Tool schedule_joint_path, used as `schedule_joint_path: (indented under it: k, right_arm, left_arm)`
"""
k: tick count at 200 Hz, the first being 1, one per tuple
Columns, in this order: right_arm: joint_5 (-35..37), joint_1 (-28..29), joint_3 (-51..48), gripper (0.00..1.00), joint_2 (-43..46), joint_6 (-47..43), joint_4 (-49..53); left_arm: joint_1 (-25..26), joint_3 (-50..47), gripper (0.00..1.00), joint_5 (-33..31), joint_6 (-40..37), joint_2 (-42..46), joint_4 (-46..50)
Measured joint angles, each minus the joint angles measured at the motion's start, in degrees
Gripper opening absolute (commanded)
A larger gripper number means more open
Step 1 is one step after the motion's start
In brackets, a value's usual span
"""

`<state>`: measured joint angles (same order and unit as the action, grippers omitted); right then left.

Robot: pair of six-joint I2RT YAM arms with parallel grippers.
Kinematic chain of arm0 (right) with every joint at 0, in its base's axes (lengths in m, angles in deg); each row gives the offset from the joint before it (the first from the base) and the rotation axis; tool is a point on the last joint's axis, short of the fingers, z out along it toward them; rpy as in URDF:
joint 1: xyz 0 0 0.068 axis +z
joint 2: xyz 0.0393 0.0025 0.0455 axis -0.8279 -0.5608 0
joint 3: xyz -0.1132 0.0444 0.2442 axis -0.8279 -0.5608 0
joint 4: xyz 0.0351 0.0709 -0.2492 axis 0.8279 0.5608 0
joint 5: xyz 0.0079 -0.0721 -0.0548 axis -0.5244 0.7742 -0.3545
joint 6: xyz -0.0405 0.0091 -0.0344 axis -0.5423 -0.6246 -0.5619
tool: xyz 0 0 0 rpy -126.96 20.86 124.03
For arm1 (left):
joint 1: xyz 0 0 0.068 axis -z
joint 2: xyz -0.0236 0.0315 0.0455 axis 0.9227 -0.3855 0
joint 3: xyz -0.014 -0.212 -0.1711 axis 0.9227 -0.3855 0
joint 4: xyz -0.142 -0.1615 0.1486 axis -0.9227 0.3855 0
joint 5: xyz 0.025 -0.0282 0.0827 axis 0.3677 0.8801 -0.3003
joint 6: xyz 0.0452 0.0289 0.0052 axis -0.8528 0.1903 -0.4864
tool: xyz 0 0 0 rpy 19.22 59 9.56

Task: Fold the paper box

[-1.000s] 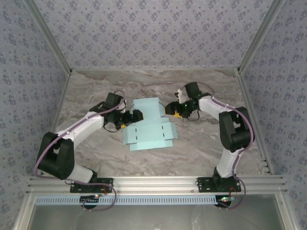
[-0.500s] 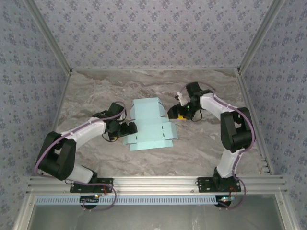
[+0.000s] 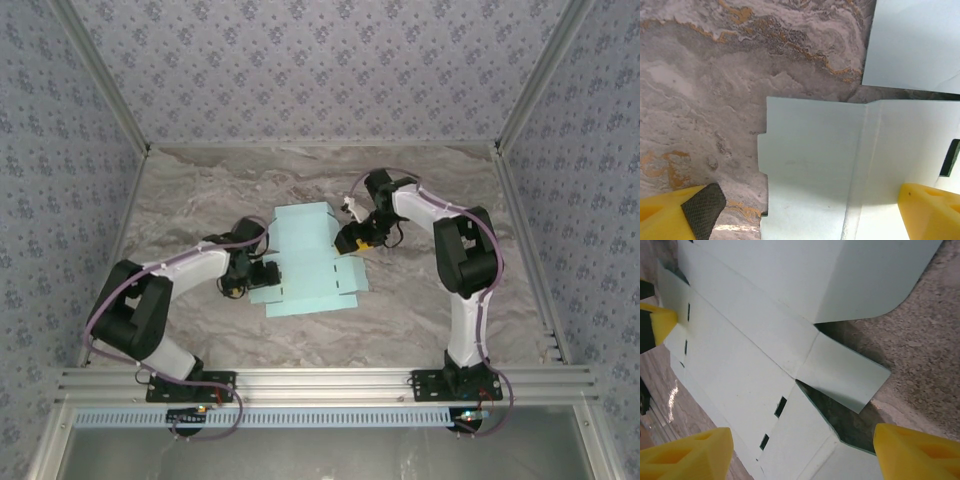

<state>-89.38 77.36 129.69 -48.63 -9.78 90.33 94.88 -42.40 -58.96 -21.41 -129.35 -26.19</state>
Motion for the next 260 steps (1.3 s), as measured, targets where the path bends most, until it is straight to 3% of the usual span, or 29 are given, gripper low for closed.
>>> schedule_joint_path:
  k: [84,140,195,260]
  right_arm:
    - [-1.51,-0.17,3.28,0.67,-5.95,-6.88,3.85]
    - [-10.19,-1.92,2.45,0.70,-7.61,-11.89,9.55]
    - [-20.61,-2.54,0.55,0.64,-8.46,-16.02,12.70]
    - [-22.38,-0.81,-5.11,0.62,-8.00,-15.06,10.82]
  left_arm:
    - [0.35,3.23,0.95,-0.98,-1.01,-3.10,3.52]
    - [-0.59,6.14,0.96,-5.88,-4.28,-5.33,5.57]
    - [-0.94,9.16,0.96,-7.06,-5.42,-7.82,7.61]
    - [-0.94,9.75,0.96,-7.56,-5.38,-8.41,7.67]
